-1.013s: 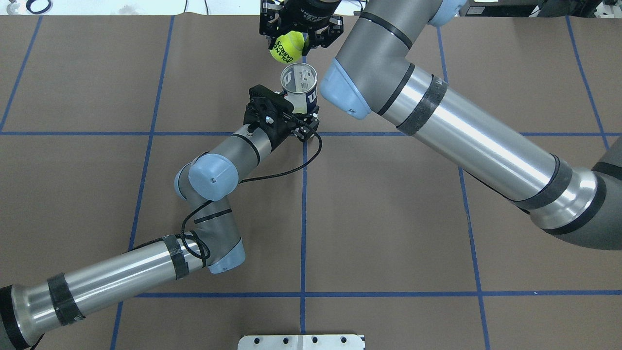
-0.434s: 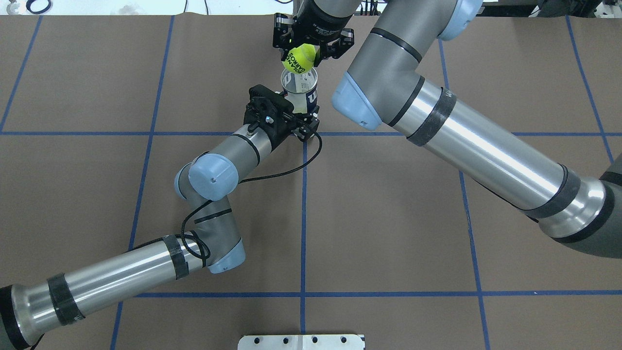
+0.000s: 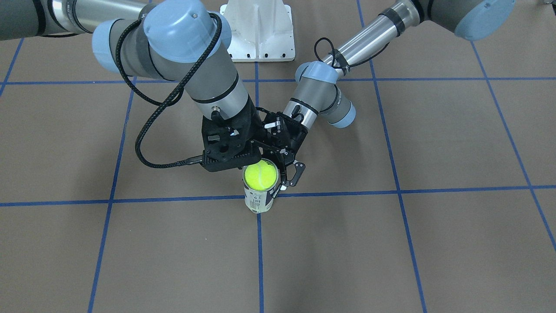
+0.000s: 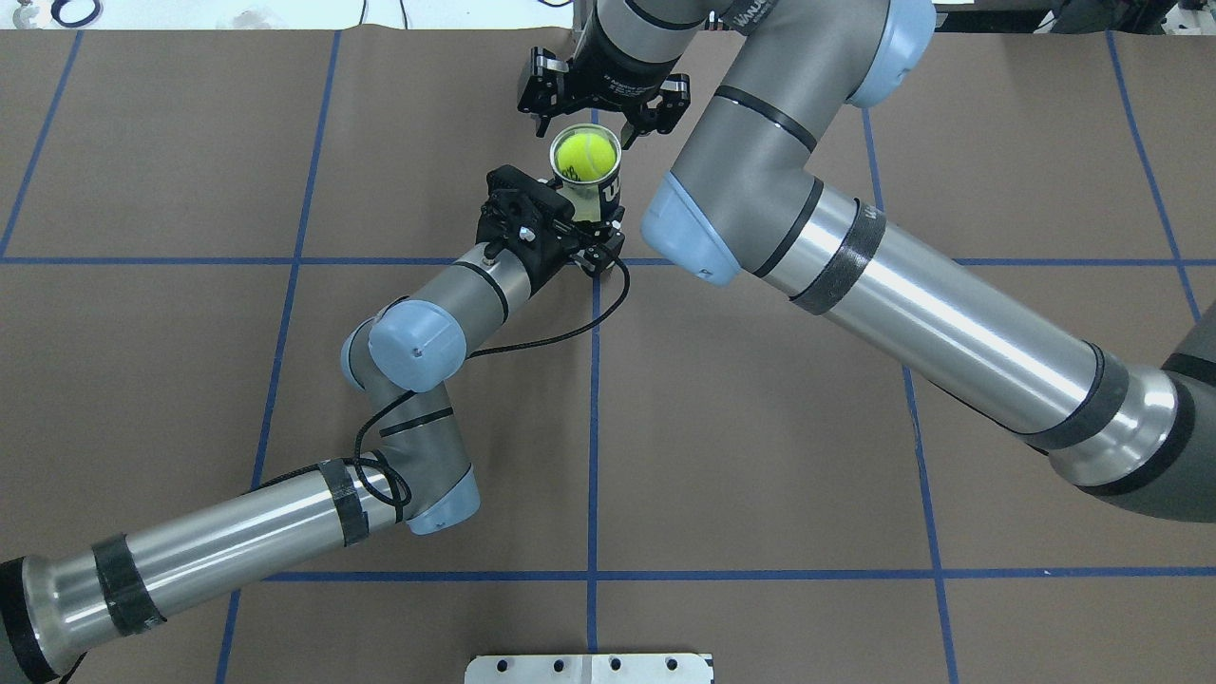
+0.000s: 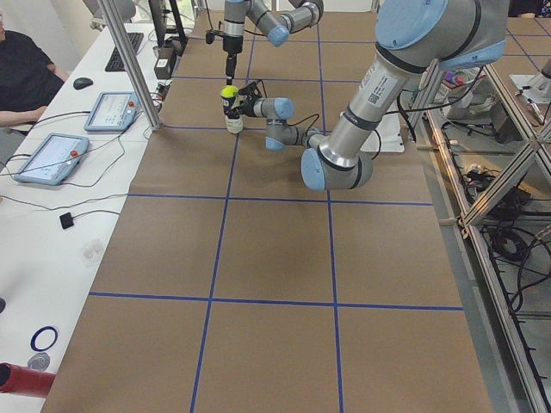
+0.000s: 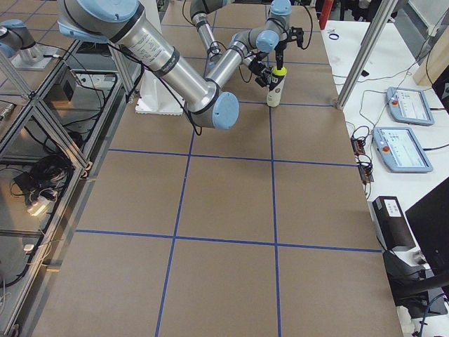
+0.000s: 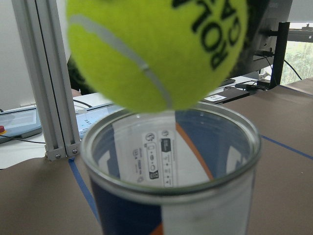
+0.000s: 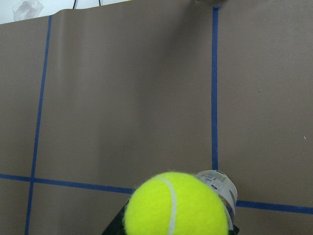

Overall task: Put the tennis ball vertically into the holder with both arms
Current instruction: 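Lower the ball into the can and open the right gripper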

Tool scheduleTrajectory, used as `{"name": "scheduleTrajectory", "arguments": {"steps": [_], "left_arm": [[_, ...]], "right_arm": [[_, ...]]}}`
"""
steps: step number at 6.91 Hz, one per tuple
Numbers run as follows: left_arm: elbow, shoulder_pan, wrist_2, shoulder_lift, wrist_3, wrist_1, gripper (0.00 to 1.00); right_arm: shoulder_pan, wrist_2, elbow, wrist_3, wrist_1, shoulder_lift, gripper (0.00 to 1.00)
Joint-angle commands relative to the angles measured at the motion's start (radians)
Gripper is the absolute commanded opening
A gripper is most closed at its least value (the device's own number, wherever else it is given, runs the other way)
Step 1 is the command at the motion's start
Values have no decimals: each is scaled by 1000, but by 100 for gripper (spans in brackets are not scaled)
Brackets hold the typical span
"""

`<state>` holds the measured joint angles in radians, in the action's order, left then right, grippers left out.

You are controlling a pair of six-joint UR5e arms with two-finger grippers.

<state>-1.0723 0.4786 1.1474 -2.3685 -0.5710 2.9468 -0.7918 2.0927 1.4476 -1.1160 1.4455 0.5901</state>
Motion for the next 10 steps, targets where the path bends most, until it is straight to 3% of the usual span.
{"name": "scheduleTrajectory", "arguments": {"steps": [1, 3, 4, 10], "left_arm": [[0, 0, 0, 0, -1, 0, 87], [0, 0, 0, 0, -1, 0, 87], [0, 0, 0, 0, -1, 0, 98], [-49, -11, 11, 17, 3, -46, 99]], "right_arm": [[11, -16, 24, 2, 29, 7, 100], [9, -13, 34, 8, 29, 8, 100], [9, -13, 45, 10, 26, 20, 100], [9, -5, 48, 12, 26, 22, 100]]}}
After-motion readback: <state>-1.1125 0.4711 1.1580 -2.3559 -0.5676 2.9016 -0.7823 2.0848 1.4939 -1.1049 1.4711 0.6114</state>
